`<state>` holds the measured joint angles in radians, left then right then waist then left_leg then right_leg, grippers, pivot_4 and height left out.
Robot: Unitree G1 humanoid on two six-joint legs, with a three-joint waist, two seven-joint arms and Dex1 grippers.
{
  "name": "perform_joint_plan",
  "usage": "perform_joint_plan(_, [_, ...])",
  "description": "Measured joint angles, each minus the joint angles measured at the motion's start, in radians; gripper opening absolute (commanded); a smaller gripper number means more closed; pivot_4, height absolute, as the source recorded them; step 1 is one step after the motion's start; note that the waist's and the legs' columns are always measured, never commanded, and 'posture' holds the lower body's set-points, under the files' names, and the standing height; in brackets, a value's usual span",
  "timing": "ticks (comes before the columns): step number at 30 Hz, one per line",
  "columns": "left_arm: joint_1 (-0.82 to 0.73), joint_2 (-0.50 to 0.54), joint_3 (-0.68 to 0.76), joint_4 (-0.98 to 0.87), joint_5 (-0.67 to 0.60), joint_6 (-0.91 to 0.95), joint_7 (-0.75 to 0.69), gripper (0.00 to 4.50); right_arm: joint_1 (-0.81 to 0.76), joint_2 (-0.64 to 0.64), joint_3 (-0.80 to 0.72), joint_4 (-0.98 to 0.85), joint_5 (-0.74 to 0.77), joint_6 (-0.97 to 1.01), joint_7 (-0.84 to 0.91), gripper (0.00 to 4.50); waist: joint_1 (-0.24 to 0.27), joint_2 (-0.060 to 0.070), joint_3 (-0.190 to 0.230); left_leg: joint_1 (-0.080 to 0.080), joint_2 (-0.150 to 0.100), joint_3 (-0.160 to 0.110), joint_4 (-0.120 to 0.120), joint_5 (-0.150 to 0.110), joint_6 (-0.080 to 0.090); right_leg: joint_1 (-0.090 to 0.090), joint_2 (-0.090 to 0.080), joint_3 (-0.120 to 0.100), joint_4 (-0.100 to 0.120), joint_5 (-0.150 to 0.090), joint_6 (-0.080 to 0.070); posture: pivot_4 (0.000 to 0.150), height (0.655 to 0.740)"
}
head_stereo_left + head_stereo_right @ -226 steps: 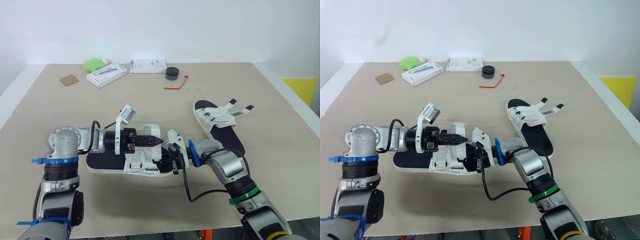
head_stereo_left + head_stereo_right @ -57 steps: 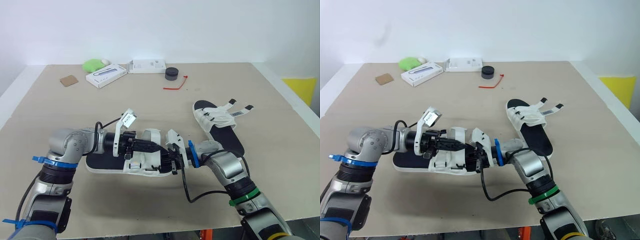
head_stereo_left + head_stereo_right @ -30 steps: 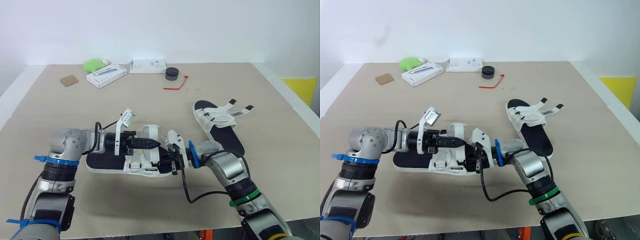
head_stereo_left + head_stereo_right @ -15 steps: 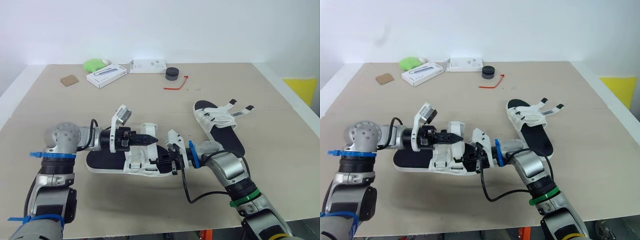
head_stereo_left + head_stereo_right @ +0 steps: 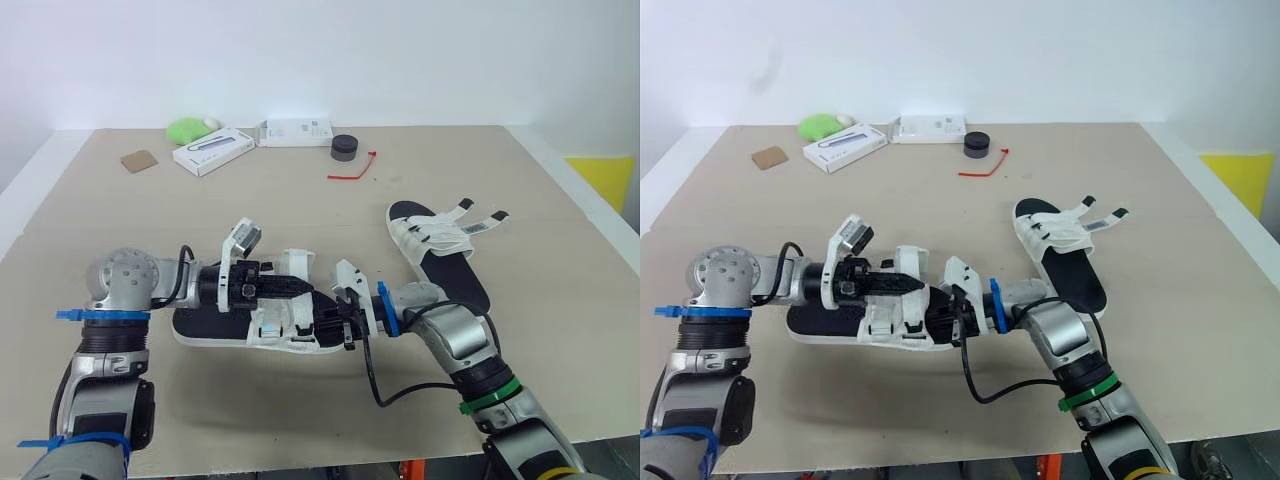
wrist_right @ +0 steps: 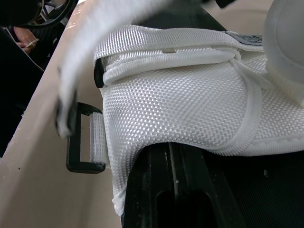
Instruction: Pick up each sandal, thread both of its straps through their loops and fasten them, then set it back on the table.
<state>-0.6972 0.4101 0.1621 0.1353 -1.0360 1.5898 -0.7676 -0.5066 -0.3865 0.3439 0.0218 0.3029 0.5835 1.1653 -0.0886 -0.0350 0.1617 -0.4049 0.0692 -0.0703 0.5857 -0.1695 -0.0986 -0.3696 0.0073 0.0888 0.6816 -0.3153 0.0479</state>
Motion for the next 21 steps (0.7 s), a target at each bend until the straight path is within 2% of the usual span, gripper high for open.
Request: perform_joint_plan(21, [0.041, 0.010, -0.045, -0.029, 0.035, -0.059, -0.002, 0.06, 0.007, -0.001, 0.000, -0.009, 0.006, 0.003, -0.013, 0.00, 0.000, 0.000, 0.000, 0.000, 0.000, 0.000, 0.000, 0.000, 0.000, 0.000, 0.000, 0.000, 0.000, 0.000, 0.000, 0.150, 0.7400])
